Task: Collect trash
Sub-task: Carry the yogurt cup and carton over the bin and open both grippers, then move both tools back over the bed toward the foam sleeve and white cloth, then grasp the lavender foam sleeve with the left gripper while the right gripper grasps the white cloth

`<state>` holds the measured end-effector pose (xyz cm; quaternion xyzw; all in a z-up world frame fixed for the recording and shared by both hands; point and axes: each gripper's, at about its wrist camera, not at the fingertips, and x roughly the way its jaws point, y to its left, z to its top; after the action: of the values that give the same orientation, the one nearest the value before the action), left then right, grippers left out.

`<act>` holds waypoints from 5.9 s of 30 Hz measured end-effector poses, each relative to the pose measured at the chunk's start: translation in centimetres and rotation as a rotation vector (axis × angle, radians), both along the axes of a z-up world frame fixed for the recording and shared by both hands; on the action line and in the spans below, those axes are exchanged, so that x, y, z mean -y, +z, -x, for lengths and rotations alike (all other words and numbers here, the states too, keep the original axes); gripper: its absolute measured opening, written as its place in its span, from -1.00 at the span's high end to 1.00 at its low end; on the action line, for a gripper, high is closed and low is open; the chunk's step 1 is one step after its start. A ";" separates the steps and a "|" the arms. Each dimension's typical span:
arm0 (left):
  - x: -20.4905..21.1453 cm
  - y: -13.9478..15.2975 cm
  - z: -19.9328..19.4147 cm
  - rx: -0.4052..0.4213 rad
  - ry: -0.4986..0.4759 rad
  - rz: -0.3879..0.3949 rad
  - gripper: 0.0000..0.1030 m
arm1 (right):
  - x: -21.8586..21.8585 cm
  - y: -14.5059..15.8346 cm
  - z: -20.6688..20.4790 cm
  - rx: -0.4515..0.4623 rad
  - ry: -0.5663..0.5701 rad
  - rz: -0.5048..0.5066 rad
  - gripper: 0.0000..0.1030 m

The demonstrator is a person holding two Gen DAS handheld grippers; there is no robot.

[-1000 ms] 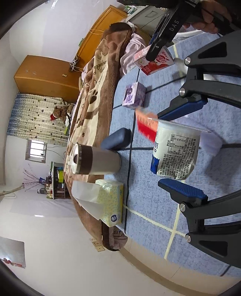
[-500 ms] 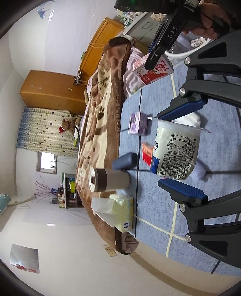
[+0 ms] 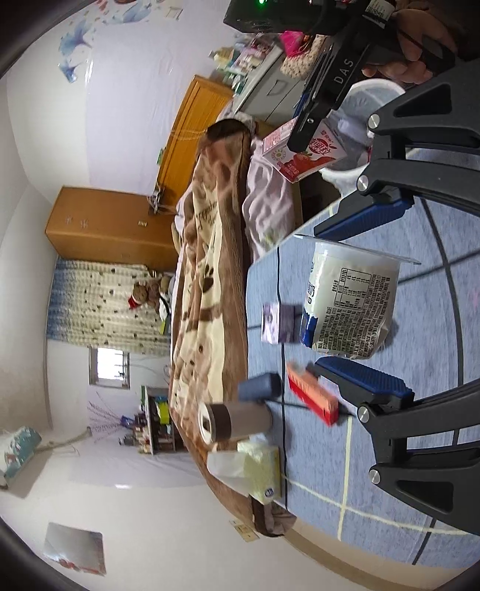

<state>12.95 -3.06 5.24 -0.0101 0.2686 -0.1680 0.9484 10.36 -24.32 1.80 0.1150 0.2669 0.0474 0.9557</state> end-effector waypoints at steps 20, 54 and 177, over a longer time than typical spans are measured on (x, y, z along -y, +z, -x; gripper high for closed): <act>11.7 -0.8 3.9 -0.003 -0.259 0.018 -0.26 | 7.6 -0.3 5.9 0.003 -0.211 0.013 0.25; 23.6 -5.6 2.2 -0.127 -0.412 -0.011 -0.27 | 14.0 -4.4 5.6 -0.164 -0.278 0.026 0.24; -9.9 -13.9 -14.5 -0.365 0.061 -0.142 -0.45 | -11.5 -9.5 -10.7 -0.390 0.102 0.112 -0.26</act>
<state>27.45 6.82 -8.62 0.0183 0.4467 -0.1151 0.8871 21.01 -12.82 -7.74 0.0551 0.4546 0.0575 0.8871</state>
